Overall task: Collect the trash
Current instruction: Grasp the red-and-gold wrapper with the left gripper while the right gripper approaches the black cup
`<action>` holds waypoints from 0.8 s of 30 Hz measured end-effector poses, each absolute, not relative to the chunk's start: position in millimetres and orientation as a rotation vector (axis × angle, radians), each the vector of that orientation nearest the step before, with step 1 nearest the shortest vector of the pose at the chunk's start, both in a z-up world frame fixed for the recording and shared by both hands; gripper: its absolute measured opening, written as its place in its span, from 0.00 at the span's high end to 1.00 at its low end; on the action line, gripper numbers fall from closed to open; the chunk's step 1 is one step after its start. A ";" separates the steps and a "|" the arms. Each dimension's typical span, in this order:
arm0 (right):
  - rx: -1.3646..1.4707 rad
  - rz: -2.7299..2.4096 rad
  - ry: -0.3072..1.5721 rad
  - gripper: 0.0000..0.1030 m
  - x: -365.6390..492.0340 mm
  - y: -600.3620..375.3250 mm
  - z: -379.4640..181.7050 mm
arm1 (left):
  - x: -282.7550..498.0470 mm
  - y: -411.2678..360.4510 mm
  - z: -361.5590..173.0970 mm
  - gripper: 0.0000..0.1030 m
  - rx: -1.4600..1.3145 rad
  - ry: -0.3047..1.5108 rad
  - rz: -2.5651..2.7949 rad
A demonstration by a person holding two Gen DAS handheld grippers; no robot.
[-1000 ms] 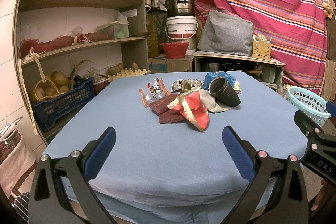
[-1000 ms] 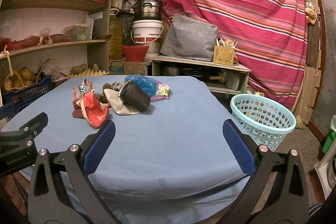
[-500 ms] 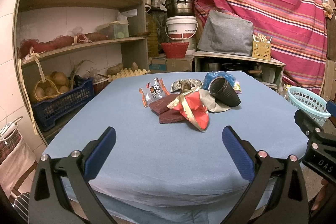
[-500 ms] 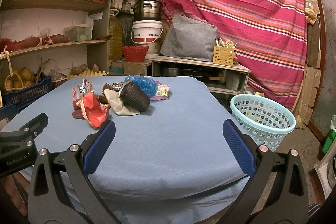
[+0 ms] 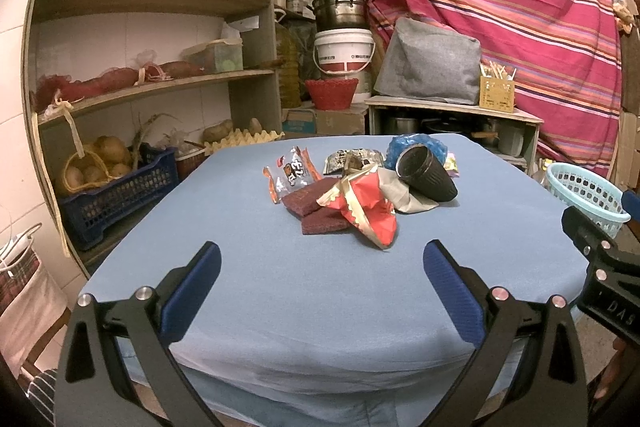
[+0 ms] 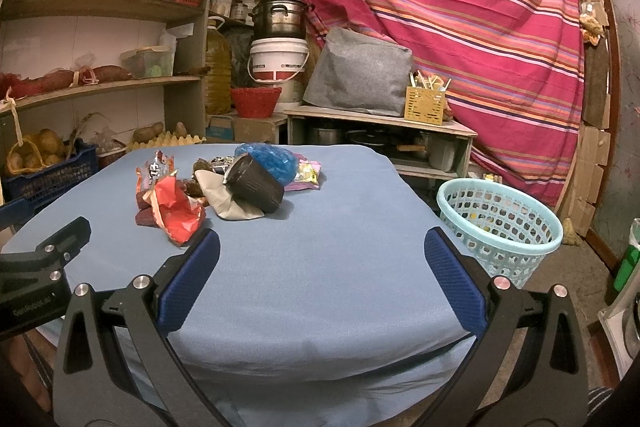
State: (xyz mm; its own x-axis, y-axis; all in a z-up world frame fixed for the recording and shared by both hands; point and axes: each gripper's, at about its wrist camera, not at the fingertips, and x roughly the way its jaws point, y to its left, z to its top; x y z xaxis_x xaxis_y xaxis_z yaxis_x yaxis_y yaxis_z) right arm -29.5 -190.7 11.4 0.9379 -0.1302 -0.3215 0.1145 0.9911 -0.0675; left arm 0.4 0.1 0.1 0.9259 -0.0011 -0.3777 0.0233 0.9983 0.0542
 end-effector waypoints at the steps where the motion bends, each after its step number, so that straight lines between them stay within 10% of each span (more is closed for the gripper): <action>1: -0.049 -0.130 0.331 0.04 -28.8 -191.1 11.4 | 0.4 0.3 0.2 0.04 0.057 0.389 -0.013; 24: -0.115 -0.109 0.501 0.04 147.5 -220.5 46.0 | 136.3 -11.0 3.0 0.04 0.040 0.548 -0.069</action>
